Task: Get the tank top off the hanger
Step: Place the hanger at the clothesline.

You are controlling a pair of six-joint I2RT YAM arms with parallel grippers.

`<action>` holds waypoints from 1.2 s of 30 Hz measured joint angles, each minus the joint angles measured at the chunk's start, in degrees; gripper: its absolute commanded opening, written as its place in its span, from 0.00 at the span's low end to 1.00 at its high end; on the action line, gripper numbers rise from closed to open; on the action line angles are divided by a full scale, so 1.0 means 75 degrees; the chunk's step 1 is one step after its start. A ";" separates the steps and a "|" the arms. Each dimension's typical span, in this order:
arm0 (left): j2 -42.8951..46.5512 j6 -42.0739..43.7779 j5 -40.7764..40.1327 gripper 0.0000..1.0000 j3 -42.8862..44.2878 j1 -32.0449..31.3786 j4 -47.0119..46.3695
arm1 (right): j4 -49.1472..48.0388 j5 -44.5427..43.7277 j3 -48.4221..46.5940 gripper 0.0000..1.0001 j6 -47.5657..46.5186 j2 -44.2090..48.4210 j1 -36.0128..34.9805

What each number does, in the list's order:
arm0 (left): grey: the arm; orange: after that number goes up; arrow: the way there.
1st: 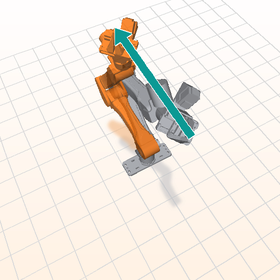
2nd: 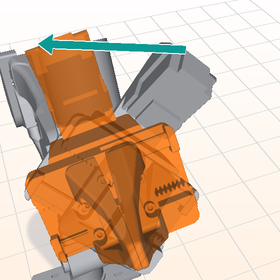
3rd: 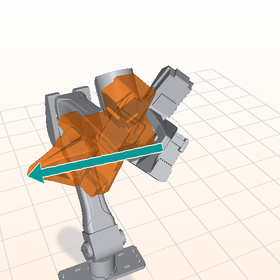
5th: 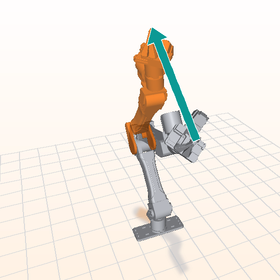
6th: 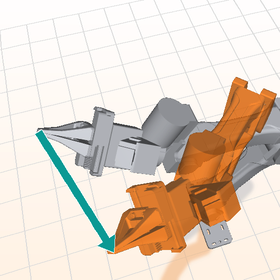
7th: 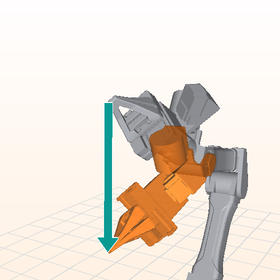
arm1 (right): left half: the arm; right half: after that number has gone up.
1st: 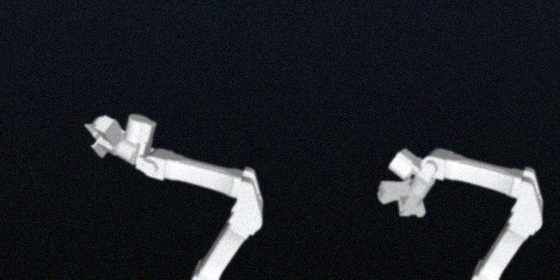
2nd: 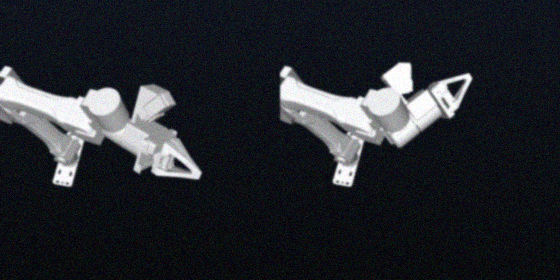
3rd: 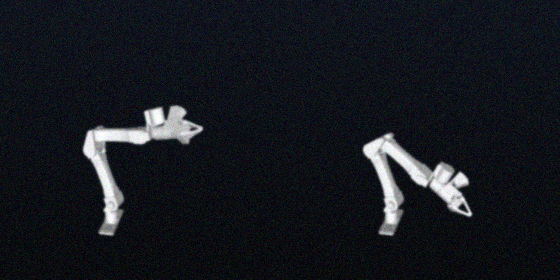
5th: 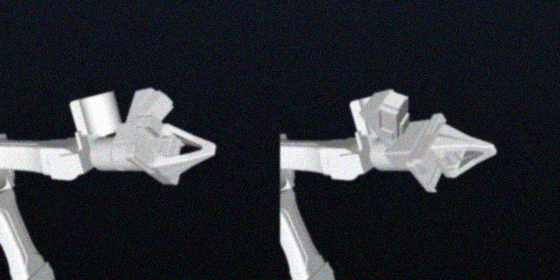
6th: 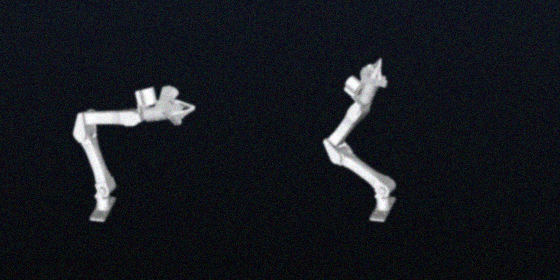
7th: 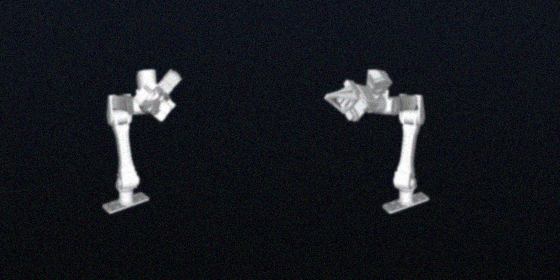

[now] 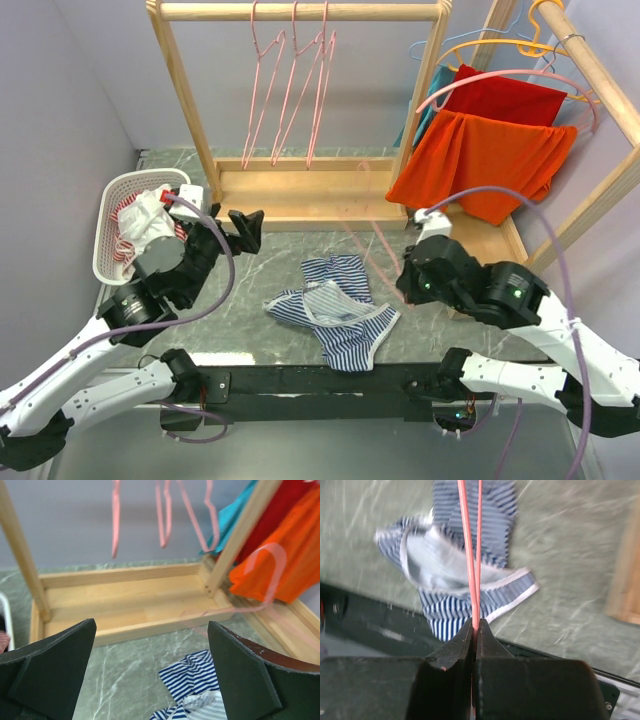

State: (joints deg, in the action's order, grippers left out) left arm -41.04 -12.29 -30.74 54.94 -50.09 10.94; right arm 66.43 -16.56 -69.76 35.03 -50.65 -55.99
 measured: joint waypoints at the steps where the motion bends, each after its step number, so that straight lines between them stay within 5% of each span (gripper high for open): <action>1: -0.0070 -0.0087 -0.0184 0.99 0.0000 0.0000 0.0076 | 0.0149 -0.0303 -0.0219 0.00 0.0111 -0.0003 0.0003; 8: -0.0775 -0.0513 -0.0481 0.99 -0.0029 0.0000 0.0396 | 0.0102 -0.2101 -0.1405 0.00 0.0152 -0.0265 0.0012; 15: -0.1276 -0.1000 0.0731 0.99 -0.0376 0.0003 0.0533 | -0.1128 -0.3168 -0.2693 0.00 -0.0941 -0.1370 0.0463; 24: -0.1958 -0.1320 0.2690 0.99 -0.0845 0.0000 0.0405 | -0.2984 -0.2897 -0.3480 0.00 -0.2311 -0.2801 0.1868; 36: -0.2457 -0.1323 0.3445 0.99 -0.1052 -0.0003 -0.0041 | -0.3652 -0.2043 -0.5374 0.00 -0.3098 -0.4299 0.2358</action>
State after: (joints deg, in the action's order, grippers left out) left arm -59.46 -22.22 -4.91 47.05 -50.11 10.63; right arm 39.05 -31.88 -110.06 11.79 -82.89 -38.30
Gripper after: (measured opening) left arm 0.995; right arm 0.034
